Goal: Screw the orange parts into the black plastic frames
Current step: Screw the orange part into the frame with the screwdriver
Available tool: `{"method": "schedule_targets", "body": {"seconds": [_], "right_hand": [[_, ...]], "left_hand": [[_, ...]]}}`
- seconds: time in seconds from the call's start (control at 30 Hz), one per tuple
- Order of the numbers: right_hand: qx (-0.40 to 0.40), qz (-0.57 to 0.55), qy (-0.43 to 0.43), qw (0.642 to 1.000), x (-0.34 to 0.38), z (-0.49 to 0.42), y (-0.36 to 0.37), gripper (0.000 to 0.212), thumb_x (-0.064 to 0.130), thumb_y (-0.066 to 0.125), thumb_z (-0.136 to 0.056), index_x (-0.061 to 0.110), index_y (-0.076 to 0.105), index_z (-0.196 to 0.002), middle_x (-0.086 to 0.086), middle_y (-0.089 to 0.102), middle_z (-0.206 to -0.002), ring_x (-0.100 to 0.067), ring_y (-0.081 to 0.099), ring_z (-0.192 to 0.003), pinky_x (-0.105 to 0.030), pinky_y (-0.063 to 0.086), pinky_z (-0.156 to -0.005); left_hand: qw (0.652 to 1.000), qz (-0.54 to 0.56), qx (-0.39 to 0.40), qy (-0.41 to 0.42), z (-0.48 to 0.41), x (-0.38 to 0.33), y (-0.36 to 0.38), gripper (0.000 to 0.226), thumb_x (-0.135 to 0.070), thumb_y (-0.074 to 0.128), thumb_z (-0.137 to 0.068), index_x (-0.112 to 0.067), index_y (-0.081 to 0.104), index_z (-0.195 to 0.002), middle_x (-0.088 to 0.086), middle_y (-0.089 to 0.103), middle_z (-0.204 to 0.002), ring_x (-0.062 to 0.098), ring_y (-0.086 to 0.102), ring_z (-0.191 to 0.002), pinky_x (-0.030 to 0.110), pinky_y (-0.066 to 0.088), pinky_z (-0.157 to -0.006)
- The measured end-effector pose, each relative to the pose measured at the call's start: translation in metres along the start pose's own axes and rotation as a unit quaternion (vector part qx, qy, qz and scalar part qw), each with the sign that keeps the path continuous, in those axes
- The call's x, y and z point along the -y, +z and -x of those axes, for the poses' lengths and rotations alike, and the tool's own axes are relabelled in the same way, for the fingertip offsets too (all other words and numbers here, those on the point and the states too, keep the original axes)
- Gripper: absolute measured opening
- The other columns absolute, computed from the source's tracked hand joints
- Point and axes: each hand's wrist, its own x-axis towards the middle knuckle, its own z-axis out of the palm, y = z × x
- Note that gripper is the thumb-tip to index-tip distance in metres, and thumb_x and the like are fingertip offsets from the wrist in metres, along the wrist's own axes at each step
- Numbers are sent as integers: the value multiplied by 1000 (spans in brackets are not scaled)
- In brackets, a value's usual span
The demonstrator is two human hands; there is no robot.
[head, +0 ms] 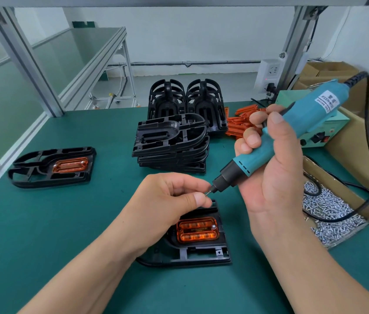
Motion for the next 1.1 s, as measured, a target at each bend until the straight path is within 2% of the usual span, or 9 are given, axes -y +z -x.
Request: {"method": "schedule_targets", "body": {"seconds": [0.13,0.2,0.33,0.53,0.63,0.8,0.9,0.97,1.1], "right_hand": [[-21,0,11,1000,-2,-2,-2,9,11,55,-105,16,54,-111,0,64,-93,-9,52,-65,-22,45,-62],[-32,-3,14,999,-2,-3,-3,8,11,56,-105,16,54,-111,-1,64,-93,-9,52,-65,-22,46,-62],[-40,-14,17,999,-2,-4,-5,7,11,56,-105,15,54,-110,-1,63,-91,-9,52,-64,-22,46,-61],[-44,-18,24,999,-4,-3,-4,11,12,57,-105,14,51,-114,-1,63,-92,-9,52,-63,-23,47,-61],[-54,-30,25,998,-3,-4,-5,8,12,56,-106,14,52,-112,-1,63,-92,-10,52,-63,-22,46,-61],[-65,-36,18,997,1,-6,-7,4,15,57,-105,15,53,-106,-1,61,-93,-9,50,-64,-22,46,-61],[-71,-35,9,997,3,-7,-7,4,15,58,-105,15,53,-105,-1,62,-91,-9,51,-64,-22,46,-61],[-74,-34,9,997,3,-7,-8,5,15,57,-106,15,53,-107,-1,61,-93,-9,51,-65,-22,45,-62],[-73,-35,12,997,2,-7,-8,7,14,58,-105,14,52,-109,-2,61,-94,-9,51,-65,-22,46,-62]], "left_hand": [[1000,-8,1,11,0,1,0,20,-21,80,-84,-31,82,-101,2,81,-91,-6,53,-48,3,37,-49],[1000,-8,6,6,0,1,-1,20,-25,78,-85,-34,82,-102,2,81,-93,-3,47,-47,7,36,-48],[1000,13,19,-14,0,-1,-2,25,-30,75,-84,-36,80,-107,3,81,-98,11,29,-53,18,29,-47],[998,44,39,2,1,1,-4,22,-24,63,-101,-31,78,-115,6,80,-106,9,31,-53,19,31,-47],[999,50,9,7,0,1,-7,25,-32,60,-98,-28,77,-115,8,79,-105,9,34,-54,18,33,-47],[1000,9,7,6,0,-2,-16,20,-34,61,-99,-31,78,-110,5,79,-99,12,31,-56,21,31,-47],[999,-28,29,-6,0,-5,-17,27,-48,69,-86,-30,80,-103,1,76,-88,10,31,-53,21,29,-47],[998,-46,39,-18,1,-7,-15,31,-52,73,-80,-31,80,-101,0,78,-91,6,35,-51,19,31,-46],[997,-71,39,-17,1,-7,-13,18,-42,75,-85,-25,78,-92,3,78,-87,6,37,-50,16,31,-45]]}}
